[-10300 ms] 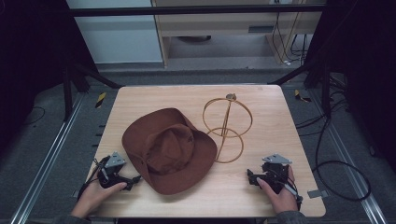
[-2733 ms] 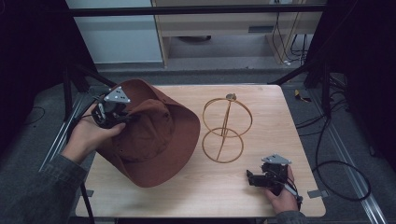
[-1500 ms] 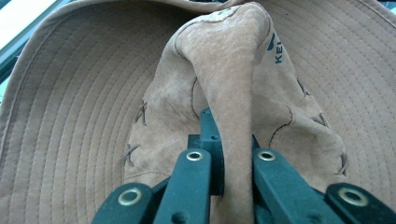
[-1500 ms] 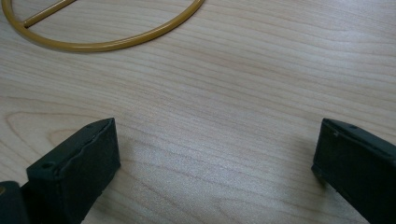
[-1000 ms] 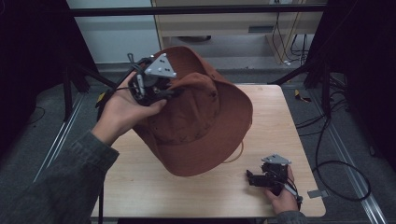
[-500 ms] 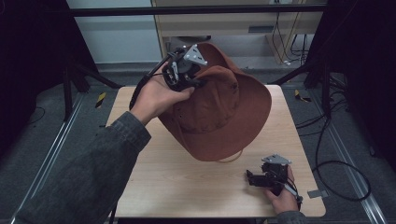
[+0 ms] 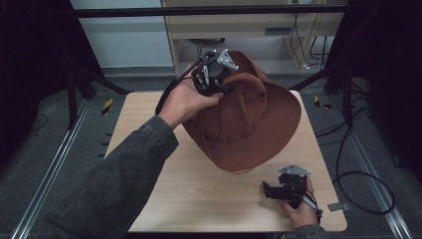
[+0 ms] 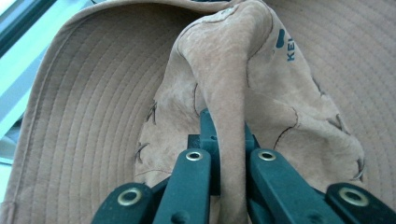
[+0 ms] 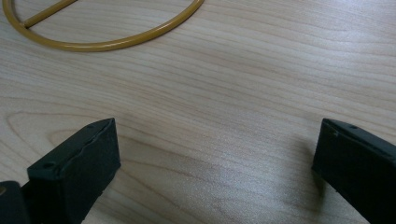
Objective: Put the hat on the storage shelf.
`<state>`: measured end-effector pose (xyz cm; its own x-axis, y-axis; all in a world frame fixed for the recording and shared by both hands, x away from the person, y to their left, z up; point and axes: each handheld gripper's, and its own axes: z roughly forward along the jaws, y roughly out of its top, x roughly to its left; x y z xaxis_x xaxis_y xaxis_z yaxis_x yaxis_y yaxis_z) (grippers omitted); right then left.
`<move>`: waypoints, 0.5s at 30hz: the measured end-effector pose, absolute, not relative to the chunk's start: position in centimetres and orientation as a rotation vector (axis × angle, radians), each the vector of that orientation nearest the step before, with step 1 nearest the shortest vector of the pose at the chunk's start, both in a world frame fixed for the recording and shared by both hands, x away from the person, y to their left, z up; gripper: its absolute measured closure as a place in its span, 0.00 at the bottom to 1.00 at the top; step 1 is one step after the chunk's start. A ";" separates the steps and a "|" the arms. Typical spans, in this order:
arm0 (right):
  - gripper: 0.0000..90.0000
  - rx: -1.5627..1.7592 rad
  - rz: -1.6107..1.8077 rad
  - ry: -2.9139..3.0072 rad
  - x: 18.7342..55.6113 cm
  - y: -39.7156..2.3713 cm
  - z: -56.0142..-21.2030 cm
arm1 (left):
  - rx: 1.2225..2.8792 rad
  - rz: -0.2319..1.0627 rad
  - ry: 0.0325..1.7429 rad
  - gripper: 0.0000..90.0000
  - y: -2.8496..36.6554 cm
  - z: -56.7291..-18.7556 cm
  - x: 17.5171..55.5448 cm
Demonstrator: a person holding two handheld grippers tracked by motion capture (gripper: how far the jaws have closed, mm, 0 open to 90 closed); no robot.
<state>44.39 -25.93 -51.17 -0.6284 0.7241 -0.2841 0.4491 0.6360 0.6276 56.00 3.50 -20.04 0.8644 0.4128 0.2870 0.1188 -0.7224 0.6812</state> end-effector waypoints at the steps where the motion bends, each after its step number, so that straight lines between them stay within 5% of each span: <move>1: 0.01 0.916 0.698 2.335 44.4 -25.9 -51.2 | 2.351 0.555 0.383 0.98 3.4 -20.2 56.1; 15: 0.01 0.897 0.694 2.338 44.5 -26.1 -51.1 | 2.387 0.509 0.397 0.96 1.4 -22.2 57.4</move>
<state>44.49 -26.07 -51.06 -0.6352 0.7146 -0.2931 0.4388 0.6462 0.6244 57.41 1.38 -22.25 0.8784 0.4040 0.2555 0.1486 -0.7388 0.6573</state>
